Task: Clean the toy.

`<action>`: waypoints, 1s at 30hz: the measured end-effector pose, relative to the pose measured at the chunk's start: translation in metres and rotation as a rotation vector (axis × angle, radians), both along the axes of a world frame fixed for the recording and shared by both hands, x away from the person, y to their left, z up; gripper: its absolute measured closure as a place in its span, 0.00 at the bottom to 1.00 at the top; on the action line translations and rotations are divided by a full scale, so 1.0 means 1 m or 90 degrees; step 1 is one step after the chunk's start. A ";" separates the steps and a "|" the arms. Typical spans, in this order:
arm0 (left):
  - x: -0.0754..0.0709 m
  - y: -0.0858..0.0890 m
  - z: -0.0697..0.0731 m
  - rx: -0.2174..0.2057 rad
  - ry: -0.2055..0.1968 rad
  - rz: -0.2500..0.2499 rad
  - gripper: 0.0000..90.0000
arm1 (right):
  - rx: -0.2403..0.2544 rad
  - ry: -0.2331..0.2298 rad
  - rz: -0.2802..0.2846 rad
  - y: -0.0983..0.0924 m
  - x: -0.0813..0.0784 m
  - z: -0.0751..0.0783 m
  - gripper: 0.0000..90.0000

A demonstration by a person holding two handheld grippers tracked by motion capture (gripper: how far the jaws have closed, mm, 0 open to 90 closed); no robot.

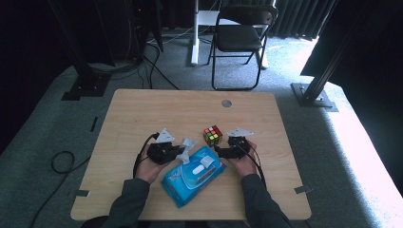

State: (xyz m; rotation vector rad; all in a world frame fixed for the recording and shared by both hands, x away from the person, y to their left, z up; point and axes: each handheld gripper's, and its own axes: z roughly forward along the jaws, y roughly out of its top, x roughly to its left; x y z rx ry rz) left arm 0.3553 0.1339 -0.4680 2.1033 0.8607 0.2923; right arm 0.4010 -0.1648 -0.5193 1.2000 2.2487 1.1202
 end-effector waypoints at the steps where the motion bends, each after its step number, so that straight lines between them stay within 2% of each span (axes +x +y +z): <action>1: 0.000 0.000 0.000 0.000 0.000 0.001 0.94 | 0.000 -0.002 0.001 0.003 0.001 0.002 0.19; 3: 0.000 0.001 0.000 -0.001 0.001 0.002 0.94 | 0.005 -0.008 -0.002 0.006 0.003 0.003 0.19; 7: 0.001 0.003 0.000 -0.003 0.001 0.005 0.94 | 0.014 -0.002 -0.010 0.012 0.009 0.002 0.18; 13: 0.002 0.006 0.002 -0.009 -0.002 0.012 0.94 | -0.002 -0.004 -0.006 0.024 0.015 0.000 0.17; 18: 0.001 0.011 0.009 -0.041 -0.007 0.012 0.94 | 0.007 0.003 -0.008 0.027 0.021 -0.003 0.18; 22: 0.000 0.015 0.013 -0.048 -0.015 0.019 0.94 | 0.000 0.003 -0.001 0.031 0.025 -0.003 0.21; 30: 0.003 0.017 0.011 -0.059 -0.007 0.024 0.94 | 0.001 0.022 -0.009 0.032 0.032 -0.006 0.26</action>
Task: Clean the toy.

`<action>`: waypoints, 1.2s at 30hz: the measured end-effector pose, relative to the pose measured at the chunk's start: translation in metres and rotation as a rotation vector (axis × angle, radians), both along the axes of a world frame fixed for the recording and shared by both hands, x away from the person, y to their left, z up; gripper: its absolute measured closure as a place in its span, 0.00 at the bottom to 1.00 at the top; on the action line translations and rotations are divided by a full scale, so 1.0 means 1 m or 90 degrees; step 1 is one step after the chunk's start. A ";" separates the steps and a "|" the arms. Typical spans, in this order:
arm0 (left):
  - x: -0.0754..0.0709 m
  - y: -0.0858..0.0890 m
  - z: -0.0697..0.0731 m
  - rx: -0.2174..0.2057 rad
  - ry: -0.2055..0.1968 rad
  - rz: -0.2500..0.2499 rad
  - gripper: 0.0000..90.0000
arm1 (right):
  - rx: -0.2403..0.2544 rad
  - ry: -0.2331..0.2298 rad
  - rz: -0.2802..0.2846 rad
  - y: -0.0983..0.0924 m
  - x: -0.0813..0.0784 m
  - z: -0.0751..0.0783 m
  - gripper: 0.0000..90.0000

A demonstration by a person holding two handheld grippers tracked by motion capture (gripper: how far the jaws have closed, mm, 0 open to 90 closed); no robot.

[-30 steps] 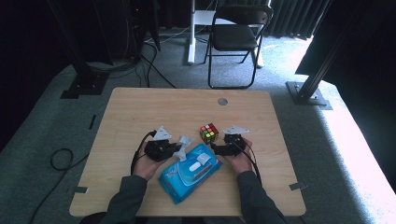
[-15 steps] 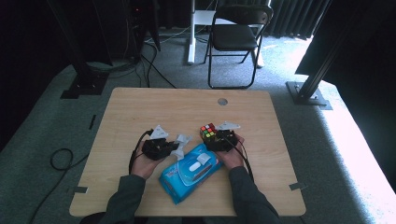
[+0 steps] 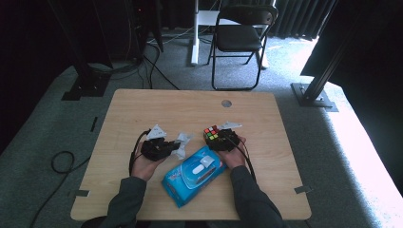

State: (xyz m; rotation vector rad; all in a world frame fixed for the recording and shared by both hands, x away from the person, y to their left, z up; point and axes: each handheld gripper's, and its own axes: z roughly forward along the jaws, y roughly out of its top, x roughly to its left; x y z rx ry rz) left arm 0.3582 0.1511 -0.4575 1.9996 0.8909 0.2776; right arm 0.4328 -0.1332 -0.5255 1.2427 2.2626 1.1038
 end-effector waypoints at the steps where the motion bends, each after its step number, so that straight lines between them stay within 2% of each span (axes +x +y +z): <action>1: 0.000 0.000 0.000 0.000 -0.001 0.000 0.94 | -0.001 0.000 -0.001 0.000 0.000 0.000 0.29; 3: 0.001 -0.001 0.002 0.002 -0.003 -0.001 0.94 | 0.002 0.002 0.000 -0.001 0.002 0.000 0.34; 6: 0.003 -0.004 0.005 0.002 -0.010 -0.004 0.94 | 0.002 0.008 0.003 -0.002 0.003 -0.002 0.35; 12: 0.012 -0.008 0.013 0.000 -0.022 -0.003 0.94 | -0.019 -0.011 0.017 -0.003 0.001 -0.002 0.37; 14: 0.017 -0.009 0.015 -0.006 -0.028 -0.003 0.94 | -0.033 -0.026 0.023 -0.002 -0.001 -0.001 0.38; 22: 0.032 -0.019 0.022 -0.012 -0.038 -0.007 0.95 | -0.044 -0.047 0.046 -0.002 -0.004 -0.002 0.38; 36: 0.046 -0.032 0.032 -0.024 -0.049 -0.012 0.95 | -0.015 -0.064 0.065 -0.011 -0.009 0.014 0.38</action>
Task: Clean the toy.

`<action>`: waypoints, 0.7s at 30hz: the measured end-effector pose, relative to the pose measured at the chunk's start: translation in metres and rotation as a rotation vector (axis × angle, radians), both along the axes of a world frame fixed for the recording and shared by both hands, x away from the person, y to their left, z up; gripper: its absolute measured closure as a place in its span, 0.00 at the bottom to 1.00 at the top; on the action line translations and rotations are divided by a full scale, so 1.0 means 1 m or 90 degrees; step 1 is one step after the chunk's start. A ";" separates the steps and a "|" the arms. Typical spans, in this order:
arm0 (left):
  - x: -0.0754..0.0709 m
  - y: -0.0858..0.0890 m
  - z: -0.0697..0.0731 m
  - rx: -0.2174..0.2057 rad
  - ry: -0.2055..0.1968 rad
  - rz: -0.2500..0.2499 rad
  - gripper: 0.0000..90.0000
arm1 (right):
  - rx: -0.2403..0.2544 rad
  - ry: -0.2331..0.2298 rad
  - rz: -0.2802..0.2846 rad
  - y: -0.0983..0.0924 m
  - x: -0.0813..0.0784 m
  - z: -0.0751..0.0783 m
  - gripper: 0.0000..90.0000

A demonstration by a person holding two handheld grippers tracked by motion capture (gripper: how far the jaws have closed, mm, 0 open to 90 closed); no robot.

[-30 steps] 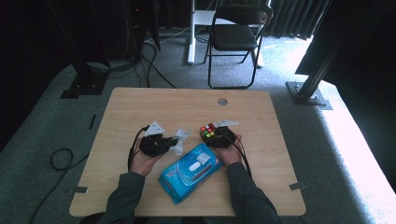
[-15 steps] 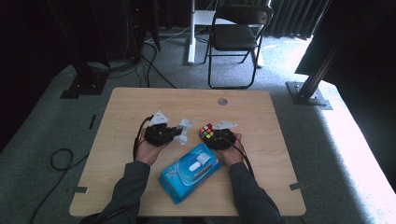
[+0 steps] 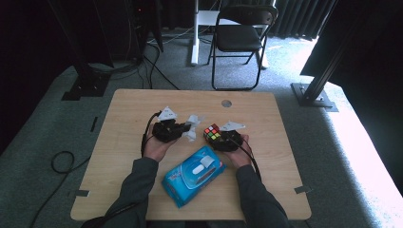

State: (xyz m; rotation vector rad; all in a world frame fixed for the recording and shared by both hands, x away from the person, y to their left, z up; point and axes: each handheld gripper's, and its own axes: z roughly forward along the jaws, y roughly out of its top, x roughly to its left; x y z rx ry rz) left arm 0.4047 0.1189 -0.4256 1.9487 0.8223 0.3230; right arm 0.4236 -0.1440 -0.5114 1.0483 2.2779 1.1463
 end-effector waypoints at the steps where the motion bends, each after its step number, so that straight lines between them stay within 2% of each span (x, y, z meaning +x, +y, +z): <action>1: 0.001 -0.001 0.000 0.000 0.001 -0.001 0.95 | 0.002 -0.001 0.001 -0.001 -0.001 0.001 0.38; 5: 0.007 -0.006 0.001 -0.001 0.006 -0.001 0.95 | -0.003 -0.005 0.005 0.000 -0.002 0.005 0.38; 13: 0.018 -0.024 0.006 0.017 0.004 -0.013 0.95 | -0.010 -0.018 0.019 0.005 -0.004 0.011 0.38; 17: 0.023 -0.036 0.004 0.036 0.003 -0.016 0.95 | -0.009 -0.020 0.026 0.007 -0.006 0.013 0.38; 20: 0.028 -0.043 0.000 0.060 0.003 -0.011 0.95 | -0.008 -0.023 0.035 0.010 -0.008 0.015 0.38; 21: 0.029 -0.044 -0.001 0.060 0.006 -0.010 0.95 | -0.008 -0.027 0.040 0.011 -0.009 0.016 0.38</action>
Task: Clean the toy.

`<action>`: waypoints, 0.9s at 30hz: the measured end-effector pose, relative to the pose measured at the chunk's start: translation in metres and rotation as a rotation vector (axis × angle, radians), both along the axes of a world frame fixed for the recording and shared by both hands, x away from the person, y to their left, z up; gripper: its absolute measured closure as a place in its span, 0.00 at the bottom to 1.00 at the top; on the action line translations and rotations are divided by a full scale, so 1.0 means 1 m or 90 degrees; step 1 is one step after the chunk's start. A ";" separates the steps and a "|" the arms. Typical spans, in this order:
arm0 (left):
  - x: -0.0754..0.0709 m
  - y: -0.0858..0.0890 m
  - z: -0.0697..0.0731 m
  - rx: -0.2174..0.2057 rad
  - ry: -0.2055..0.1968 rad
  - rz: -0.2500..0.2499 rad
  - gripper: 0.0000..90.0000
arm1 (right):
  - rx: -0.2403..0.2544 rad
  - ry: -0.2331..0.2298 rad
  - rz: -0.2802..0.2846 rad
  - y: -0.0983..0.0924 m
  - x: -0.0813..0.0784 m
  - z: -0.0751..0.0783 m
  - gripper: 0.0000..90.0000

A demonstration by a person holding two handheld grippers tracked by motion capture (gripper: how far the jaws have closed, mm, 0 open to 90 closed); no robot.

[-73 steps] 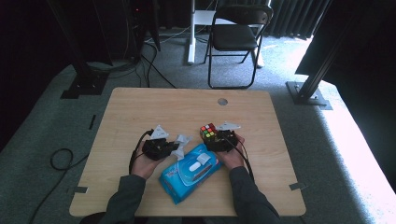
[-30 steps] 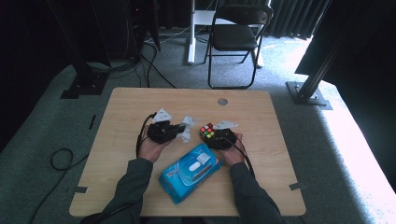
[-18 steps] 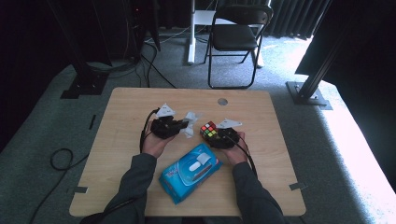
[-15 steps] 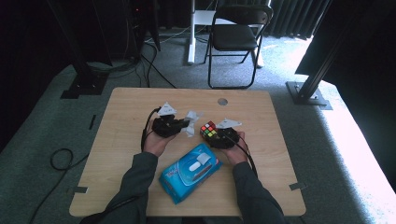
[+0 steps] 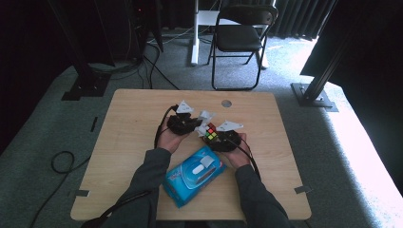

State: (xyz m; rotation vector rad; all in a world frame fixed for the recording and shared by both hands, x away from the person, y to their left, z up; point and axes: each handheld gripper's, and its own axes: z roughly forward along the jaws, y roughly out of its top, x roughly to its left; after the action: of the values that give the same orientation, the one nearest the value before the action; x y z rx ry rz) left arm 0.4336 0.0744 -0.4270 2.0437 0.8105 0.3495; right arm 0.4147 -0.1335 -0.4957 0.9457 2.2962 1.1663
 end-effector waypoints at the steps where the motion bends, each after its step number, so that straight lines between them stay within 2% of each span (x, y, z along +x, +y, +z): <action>1: 0.002 -0.001 -0.002 0.005 0.002 0.002 0.95 | 0.001 0.000 0.001 0.001 -0.001 0.001 0.38; 10: 0.007 -0.005 -0.017 0.014 0.025 0.007 0.95 | 0.015 -0.009 0.012 0.000 -0.002 0.009 0.38; 17: 0.004 -0.011 -0.015 0.029 0.014 -0.007 0.95 | 0.014 -0.004 0.010 0.002 -0.001 0.008 0.38; 21: 0.003 -0.013 -0.014 0.029 0.013 -0.006 0.95 | 0.004 -0.007 0.011 0.003 0.000 0.010 0.38; 27: -0.003 -0.022 -0.014 0.039 0.008 -0.039 0.95 | 0.003 -0.007 0.009 0.003 0.001 0.009 0.38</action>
State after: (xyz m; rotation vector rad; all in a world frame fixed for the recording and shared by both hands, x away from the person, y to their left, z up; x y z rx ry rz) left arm 0.4309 0.0521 -0.4406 2.1254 0.7516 0.3311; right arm 0.4161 -0.1305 -0.4862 0.9231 2.2961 1.1812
